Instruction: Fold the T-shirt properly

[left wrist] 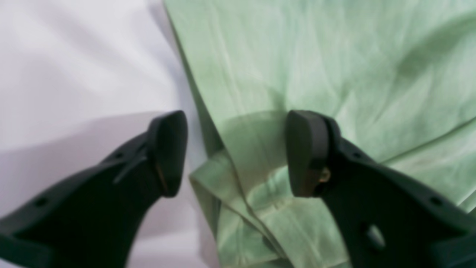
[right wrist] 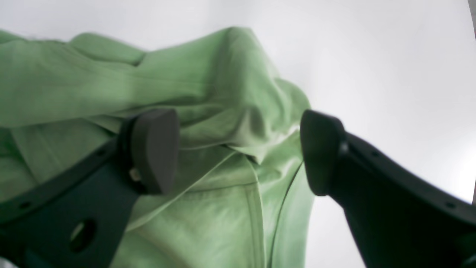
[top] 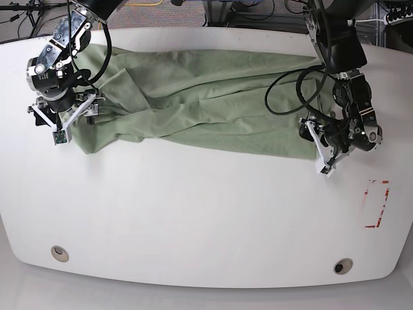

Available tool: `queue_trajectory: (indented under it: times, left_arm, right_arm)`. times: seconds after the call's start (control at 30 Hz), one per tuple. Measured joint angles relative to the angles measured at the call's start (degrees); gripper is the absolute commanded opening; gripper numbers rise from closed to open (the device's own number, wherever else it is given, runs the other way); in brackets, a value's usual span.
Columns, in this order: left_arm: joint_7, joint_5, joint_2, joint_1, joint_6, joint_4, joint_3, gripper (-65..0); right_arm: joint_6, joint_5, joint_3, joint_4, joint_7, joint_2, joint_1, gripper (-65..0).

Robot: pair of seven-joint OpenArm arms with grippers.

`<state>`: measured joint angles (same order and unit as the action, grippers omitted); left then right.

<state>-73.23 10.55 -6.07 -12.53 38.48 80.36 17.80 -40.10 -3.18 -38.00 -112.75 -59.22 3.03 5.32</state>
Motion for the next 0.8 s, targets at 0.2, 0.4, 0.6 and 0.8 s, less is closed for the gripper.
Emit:
queue_trajectory:
  times: [0.2,0.4,0.6,0.8]
  left_arm:
    - [-0.09,-0.02,0.02,-0.04,0.13,-0.02,0.00,-37.5]
    - [-0.22,0.00,0.02,-0.35,1.27,0.00,0.04,-37.5]
    - [-0.24,-0.02,0.02,-0.26,1.27,0.00,0.02,-37.6]
    - [-0.26,-0.02,0.00,0.04,1.27,0.00,-0.13,-42.9]
  right_arm:
    - [0.00,-0.02,0.00,0.02,0.00,0.00,-0.02,-16.8]
    - [0.00,-0.02,0.00,0.02,0.02,0.00,-0.07,-16.8]
    - [0.00,-0.02,0.00,0.04,0.02,0.00,-0.22,-16.8]
    - [0.00,0.00,0.00,0.04,0.00,0.00,-0.20,-16.8]
